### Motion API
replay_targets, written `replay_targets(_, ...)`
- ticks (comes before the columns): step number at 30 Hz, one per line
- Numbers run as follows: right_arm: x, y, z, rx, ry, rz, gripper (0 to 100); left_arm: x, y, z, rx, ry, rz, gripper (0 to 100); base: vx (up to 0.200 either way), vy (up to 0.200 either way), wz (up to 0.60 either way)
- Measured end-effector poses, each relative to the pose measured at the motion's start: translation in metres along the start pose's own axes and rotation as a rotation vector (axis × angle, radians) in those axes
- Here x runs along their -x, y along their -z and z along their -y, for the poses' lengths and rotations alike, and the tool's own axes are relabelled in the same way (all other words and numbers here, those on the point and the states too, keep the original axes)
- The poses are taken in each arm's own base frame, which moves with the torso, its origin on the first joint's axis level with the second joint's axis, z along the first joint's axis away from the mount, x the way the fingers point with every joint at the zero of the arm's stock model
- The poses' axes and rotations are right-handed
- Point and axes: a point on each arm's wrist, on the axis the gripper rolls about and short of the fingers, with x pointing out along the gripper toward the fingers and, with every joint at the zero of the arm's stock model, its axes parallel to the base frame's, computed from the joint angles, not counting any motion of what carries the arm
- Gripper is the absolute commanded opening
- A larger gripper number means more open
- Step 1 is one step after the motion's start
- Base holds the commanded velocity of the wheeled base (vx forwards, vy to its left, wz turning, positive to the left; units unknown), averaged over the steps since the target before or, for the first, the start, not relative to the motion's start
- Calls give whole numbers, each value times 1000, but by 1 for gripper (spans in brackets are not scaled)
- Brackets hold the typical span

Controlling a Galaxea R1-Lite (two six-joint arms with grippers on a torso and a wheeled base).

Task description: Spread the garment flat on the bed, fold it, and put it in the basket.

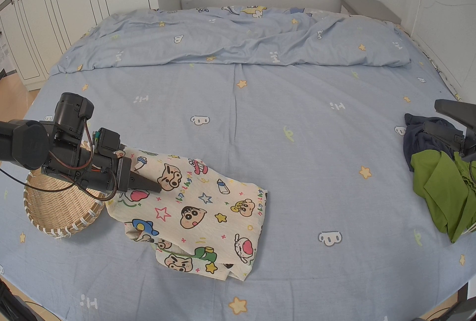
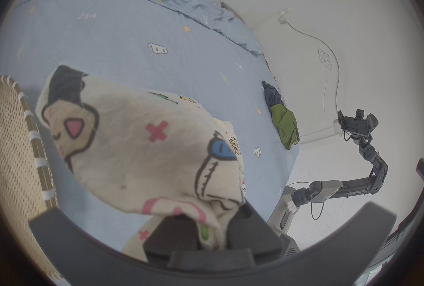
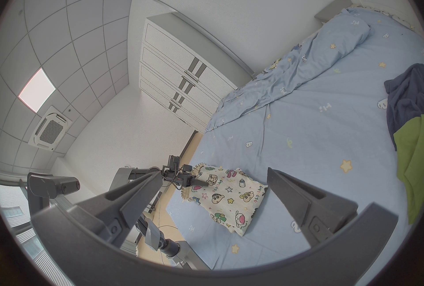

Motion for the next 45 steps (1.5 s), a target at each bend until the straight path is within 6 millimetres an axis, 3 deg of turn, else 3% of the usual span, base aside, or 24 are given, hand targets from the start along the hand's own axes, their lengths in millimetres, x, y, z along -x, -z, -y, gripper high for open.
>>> replay_targets(18, 0, 0, 0, 0, 0, -2, 100, -1, -6, 2, -32, -23, 17, 0, 0, 0, 0)
replay_targets(34, -2, 2, 3, -9, 5, -11, 100, 7, -36, 20, -105, -22, 33, 0, 0, 0, 0)
replay_targets(45, -2, 2, 3, -5, 4, -8, 100, 1, -42, 16, -109, -20, 31, 0, 0, 200, 0)
